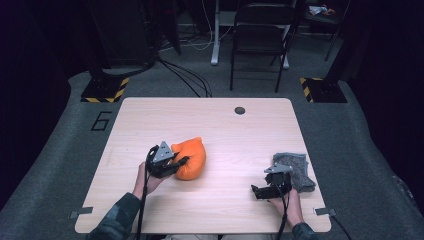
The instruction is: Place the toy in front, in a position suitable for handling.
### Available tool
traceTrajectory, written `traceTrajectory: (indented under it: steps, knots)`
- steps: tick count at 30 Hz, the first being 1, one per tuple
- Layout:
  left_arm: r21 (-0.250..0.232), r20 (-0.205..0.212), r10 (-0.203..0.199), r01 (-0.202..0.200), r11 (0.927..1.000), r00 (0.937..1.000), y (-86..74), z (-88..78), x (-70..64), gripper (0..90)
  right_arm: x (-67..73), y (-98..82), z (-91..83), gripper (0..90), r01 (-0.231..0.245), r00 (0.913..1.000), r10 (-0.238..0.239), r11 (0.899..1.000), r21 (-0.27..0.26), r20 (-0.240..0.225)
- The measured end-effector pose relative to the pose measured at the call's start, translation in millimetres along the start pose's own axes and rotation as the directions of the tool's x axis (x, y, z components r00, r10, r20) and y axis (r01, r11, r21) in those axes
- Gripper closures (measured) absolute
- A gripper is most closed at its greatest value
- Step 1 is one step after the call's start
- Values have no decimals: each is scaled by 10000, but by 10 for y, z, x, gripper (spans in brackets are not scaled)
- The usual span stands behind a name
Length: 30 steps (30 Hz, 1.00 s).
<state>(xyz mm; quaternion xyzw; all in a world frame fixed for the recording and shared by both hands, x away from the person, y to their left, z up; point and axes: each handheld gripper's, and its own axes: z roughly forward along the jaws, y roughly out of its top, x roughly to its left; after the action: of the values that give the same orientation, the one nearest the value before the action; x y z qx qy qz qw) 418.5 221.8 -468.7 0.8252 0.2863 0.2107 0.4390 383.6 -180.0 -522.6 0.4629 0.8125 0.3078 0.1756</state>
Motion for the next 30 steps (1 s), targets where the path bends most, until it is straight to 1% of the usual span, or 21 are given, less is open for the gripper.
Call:
traceTrajectory:
  steps: [2,5,6,10,11,12,15,17,21,23,26,27,28,29,30]
  knots:
    - [-6,-116,-76,76,10000,9999,13,-9,1,680,-2,3,-3,40,35,10000,-35,10000,70,-8]
    - [-191,-281,-363,358,9992,9989,48,-33,-4,680,2,0,-1,41,-25,10000,25,10000,0,15]
    - [-218,-362,-387,379,9990,9986,69,-47,-11,680,3,0,-1,41,-33,10000,33,10000,-8,0]
    - [-504,-621,-747,716,9962,9953,146,-74,-37,679,3,-1,-1,40,-38,10000,38,10000,-12,-1]
    - [-464,-616,-797,769,9960,9949,163,-74,-43,678,3,0,-1,40,-38,10000,38,10000,-10,-2]
    - [-484,-705,-786,753,9960,9944,179,-63,-48,677,3,0,-1,41,-37,10000,37,10000,-9,2]
    - [-368,-705,-886,861,9956,9936,227,-30,-91,675,4,-1,0,41,-36,10000,36,10000,-11,23]
    - [-298,-836,-816,794,9964,9931,268,4,-128,674,3,0,0,41,-14,10000,14,10000,2,30]
    - [-169,-1084,-896,883,9960,9901,352,66,-179,671,6,-1,0,41,-78,10000,78,10000,-23,31]
    - [-114,-1330,-828,820,9966,9877,395,99,-215,671,6,-2,0,41,-71,10000,71,10000,-26,32]
    - [-117,-1492,-916,909,9958,9846,456,142,-261,670,9,-1,-1,41,-108,9999,108,9999,-1,42]
    - [-95,-1658,-912,909,9958,9819,485,161,-294,670,10,-1,-1,41,-113,9999,113,9999,1,44]
    - [-83,-1748,-886,885,9960,9806,505,173,-312,670,10,-1,-1,41,-103,9999,103,9999,19,45]
    - [-122,-1788,-951,944,9955,9793,531,191,-335,670,10,-1,-1,41,-99,9999,99,10000,14,45]
    - [-159,-1777,-969,956,9953,9793,559,207,-354,670,9,-1,0,40,-93,9999,93,10000,8,41]
